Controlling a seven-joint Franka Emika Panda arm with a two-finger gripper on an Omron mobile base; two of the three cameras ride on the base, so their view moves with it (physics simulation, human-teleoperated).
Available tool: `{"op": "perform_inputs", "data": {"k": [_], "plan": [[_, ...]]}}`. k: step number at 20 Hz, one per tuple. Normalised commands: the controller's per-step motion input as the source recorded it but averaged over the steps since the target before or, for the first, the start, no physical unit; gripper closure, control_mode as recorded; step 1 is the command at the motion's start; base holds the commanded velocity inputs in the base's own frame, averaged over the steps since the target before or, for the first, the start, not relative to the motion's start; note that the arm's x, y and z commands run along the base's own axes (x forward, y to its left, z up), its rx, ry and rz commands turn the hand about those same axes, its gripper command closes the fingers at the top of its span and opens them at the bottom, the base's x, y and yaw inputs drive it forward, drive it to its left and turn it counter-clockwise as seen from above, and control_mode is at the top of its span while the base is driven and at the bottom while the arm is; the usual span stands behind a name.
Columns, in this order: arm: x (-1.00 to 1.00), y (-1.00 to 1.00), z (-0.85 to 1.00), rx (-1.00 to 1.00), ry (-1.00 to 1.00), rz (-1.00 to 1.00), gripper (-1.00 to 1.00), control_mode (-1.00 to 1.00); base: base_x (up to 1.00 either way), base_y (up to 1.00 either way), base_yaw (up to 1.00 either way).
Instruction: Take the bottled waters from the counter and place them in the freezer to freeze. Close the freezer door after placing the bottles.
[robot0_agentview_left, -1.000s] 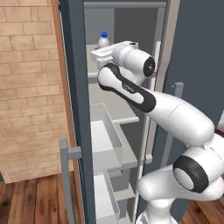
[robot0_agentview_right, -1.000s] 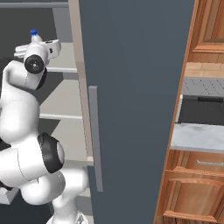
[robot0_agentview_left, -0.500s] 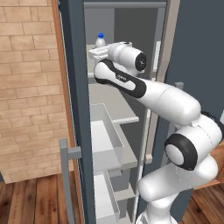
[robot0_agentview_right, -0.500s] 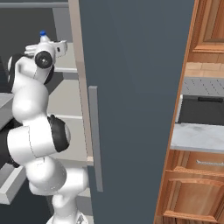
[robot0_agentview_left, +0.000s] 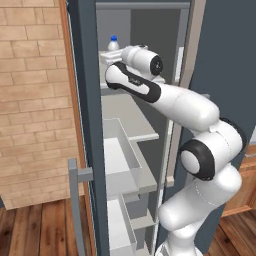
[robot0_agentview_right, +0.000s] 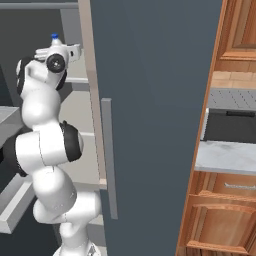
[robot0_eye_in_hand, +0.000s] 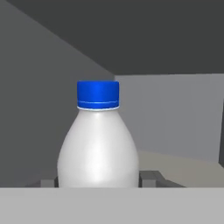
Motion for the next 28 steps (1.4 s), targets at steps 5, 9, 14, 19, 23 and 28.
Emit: {"op": "perform_inputs", "data": {"k": [5,9,14,19,23,28], "plan": [[0.32,0.00,-0.32,0.00,0.00,-0.01,1.00,-1.00,0.00,0.00,0.00],[0.14,0.00,-0.44,0.00,0.00,0.00,1.00,-1.00,0.00,0.00,0.00],[0.03,0.00,-0.59,0.01,0.00,0.00,1.00,-1.00,0.00,0.00,0.00],[0.04,0.00,-0.54,0.00,0.00,0.00,1.00,-1.00,0.00,0.00,0.00],[0.02,0.00,-0.09,0.00,0.00,0.00,-1.00,-1.00,0.00,0.00,0.00],[0.00,0.00,0.00,0.00,0.00,0.00,-1.00,-1.00,0.00,0.00,0.00]]}}
